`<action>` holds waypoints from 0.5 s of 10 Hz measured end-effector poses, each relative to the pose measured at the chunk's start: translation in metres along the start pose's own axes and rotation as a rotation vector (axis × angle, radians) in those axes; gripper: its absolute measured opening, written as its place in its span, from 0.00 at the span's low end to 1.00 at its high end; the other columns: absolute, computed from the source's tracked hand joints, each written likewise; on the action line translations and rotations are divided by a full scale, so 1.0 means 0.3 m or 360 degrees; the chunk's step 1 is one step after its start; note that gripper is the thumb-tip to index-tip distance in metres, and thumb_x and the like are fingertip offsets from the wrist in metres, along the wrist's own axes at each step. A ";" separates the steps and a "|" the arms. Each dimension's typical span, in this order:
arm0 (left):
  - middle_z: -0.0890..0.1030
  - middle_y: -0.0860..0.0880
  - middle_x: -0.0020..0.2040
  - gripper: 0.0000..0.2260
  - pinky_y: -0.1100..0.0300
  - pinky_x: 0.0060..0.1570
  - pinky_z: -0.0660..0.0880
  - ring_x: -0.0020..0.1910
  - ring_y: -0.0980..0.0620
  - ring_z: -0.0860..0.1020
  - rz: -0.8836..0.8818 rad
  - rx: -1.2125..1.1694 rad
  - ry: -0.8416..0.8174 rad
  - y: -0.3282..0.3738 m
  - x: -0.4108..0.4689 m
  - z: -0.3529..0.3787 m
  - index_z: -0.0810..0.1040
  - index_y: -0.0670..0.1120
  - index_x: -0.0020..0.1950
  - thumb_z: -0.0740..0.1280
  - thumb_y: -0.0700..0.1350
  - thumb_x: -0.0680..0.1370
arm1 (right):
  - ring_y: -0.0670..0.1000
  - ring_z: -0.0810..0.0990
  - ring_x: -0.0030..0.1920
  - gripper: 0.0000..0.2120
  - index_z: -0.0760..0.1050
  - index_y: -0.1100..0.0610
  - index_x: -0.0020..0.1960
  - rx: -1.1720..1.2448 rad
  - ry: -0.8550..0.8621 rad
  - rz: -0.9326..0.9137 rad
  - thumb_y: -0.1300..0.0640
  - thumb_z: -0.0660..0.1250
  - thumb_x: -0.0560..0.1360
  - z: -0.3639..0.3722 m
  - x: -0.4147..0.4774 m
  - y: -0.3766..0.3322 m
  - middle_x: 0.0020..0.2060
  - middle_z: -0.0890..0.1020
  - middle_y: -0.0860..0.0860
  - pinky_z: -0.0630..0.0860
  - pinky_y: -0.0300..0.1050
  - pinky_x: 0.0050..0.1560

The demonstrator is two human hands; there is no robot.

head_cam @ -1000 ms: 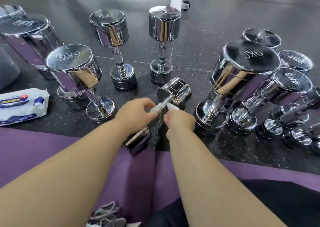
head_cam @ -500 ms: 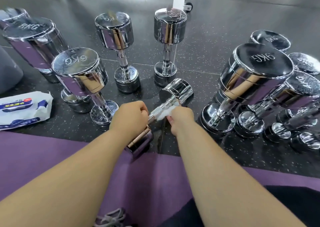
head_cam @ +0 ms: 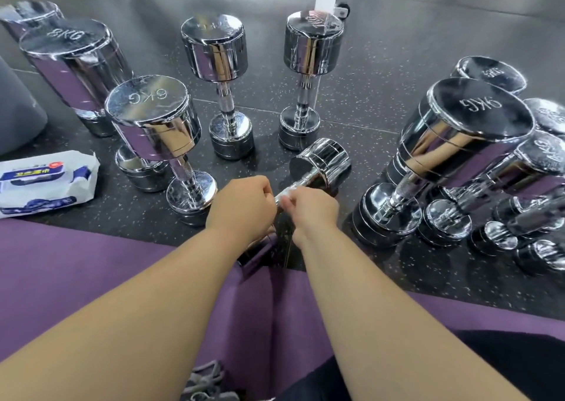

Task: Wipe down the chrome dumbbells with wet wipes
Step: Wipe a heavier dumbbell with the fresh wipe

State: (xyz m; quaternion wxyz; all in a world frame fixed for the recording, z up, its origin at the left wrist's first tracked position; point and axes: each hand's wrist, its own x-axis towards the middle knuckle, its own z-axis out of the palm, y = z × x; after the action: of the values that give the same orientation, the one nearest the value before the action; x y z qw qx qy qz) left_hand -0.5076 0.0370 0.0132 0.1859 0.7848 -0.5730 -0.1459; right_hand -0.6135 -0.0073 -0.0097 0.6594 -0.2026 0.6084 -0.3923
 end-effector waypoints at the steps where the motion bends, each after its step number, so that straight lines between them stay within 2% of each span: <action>1: 0.82 0.48 0.43 0.09 0.57 0.40 0.66 0.42 0.45 0.74 -0.0046 -0.0064 0.0020 -0.012 0.012 -0.010 0.78 0.49 0.41 0.60 0.42 0.75 | 0.46 0.74 0.25 0.11 0.74 0.56 0.35 -0.0249 -0.0103 -0.0025 0.69 0.67 0.72 0.051 -0.100 0.052 0.22 0.75 0.47 0.73 0.36 0.29; 2: 0.82 0.49 0.41 0.09 0.57 0.39 0.67 0.43 0.45 0.76 -0.0089 -0.0146 0.0075 -0.021 0.016 -0.014 0.80 0.48 0.41 0.60 0.40 0.74 | 0.49 0.73 0.26 0.07 0.76 0.62 0.40 -0.0035 0.0147 -0.0111 0.72 0.65 0.70 0.044 -0.071 0.026 0.25 0.74 0.51 0.69 0.35 0.26; 3: 0.81 0.49 0.40 0.09 0.57 0.39 0.68 0.43 0.44 0.76 -0.0071 -0.0131 0.0086 -0.016 0.004 -0.009 0.79 0.49 0.41 0.60 0.40 0.74 | 0.48 0.74 0.31 0.10 0.72 0.55 0.38 -0.0012 0.0227 -0.0086 0.65 0.65 0.76 -0.003 -0.003 -0.021 0.33 0.75 0.49 0.73 0.40 0.32; 4: 0.81 0.49 0.40 0.09 0.57 0.40 0.68 0.42 0.44 0.75 -0.0071 -0.0099 0.0083 -0.007 0.007 0.000 0.80 0.49 0.41 0.60 0.41 0.74 | 0.47 0.74 0.33 0.13 0.69 0.54 0.38 -0.0078 0.0107 0.0062 0.56 0.62 0.81 0.016 0.008 0.055 0.33 0.75 0.50 0.76 0.42 0.39; 5: 0.81 0.50 0.39 0.09 0.57 0.39 0.67 0.42 0.45 0.76 -0.0104 -0.0124 0.0068 -0.016 0.025 -0.003 0.79 0.49 0.41 0.60 0.41 0.74 | 0.48 0.77 0.30 0.14 0.71 0.58 0.38 0.0106 -0.0035 0.0276 0.58 0.60 0.82 0.045 -0.027 0.109 0.29 0.78 0.52 0.80 0.41 0.38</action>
State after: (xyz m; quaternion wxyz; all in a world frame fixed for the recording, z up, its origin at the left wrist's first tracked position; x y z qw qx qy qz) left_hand -0.5010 0.0314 0.0116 0.2236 0.7981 -0.5369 -0.1573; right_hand -0.5912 0.0161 -0.0265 0.7039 -0.1316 0.6030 -0.3516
